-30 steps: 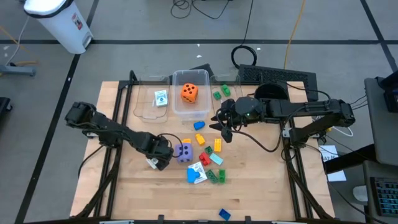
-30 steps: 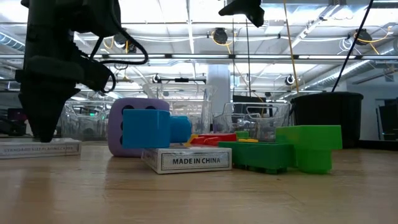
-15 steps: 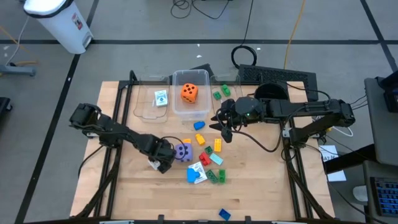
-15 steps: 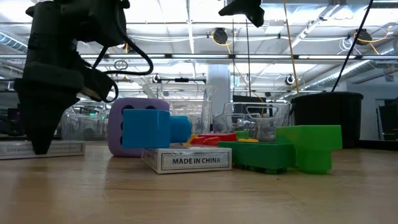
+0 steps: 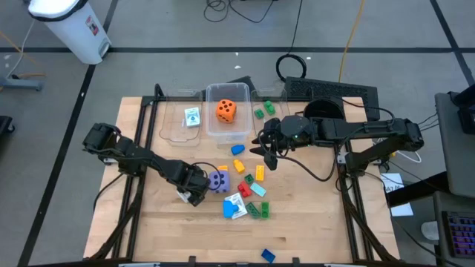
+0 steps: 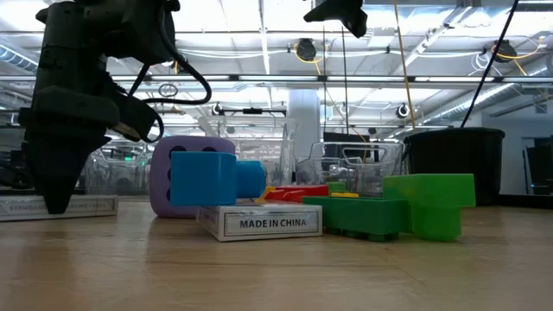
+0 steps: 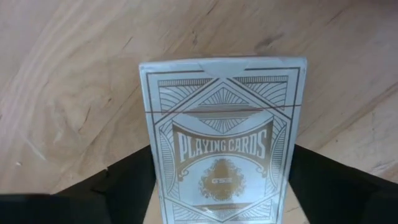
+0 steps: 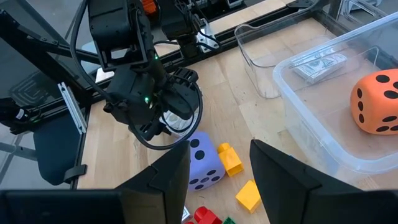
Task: Pick & Place Toys
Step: Put the brown deck of cards into the left transparent bin
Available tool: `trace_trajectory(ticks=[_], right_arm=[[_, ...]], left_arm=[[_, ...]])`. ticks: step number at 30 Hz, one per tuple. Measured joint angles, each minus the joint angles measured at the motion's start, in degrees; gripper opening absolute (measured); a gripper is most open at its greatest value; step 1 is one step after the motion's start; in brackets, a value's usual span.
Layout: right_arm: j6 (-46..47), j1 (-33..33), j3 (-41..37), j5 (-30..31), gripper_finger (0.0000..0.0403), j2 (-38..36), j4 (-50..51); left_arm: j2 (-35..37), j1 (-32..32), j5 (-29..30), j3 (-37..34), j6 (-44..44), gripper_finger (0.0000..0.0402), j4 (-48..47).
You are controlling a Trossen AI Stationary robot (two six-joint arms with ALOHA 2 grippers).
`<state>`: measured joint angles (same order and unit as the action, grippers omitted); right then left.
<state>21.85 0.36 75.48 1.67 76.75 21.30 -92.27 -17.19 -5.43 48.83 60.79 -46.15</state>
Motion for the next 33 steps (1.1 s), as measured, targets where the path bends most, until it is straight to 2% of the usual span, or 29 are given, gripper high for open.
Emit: trace_trajectory(ticks=[3,11,17,21,23,33], right_arm=[[-0.02,0.0,0.02,0.0,0.016,0.0,0.0],[-0.48,0.0,0.02,-0.02,0.016,0.0,0.04],[-1.45,0.0,0.0,-0.02,0.016,0.0,0.02],[-1.88,0.0,0.01,-0.07,0.016,0.0,0.03],[-2.4,0.0,0.0,-0.21,0.016,0.0,0.02],[-5.25,0.0,0.01,-0.39,0.016,0.0,2.46]], left_arm=[[0.07,0.0,-0.09,0.03,0.52,0.0299,0.0],[1.18,0.0,-0.65,0.26,3.83,0.0303,-0.33],[7.72,0.71,-0.75,0.49,8.32,0.0305,-4.46],[14.75,1.62,-0.05,0.49,13.19,0.0299,-6.79],[18.38,1.94,2.66,0.49,16.22,0.0301,-6.98],[36.86,4.49,24.31,0.51,29.33,0.0299,-5.26]])
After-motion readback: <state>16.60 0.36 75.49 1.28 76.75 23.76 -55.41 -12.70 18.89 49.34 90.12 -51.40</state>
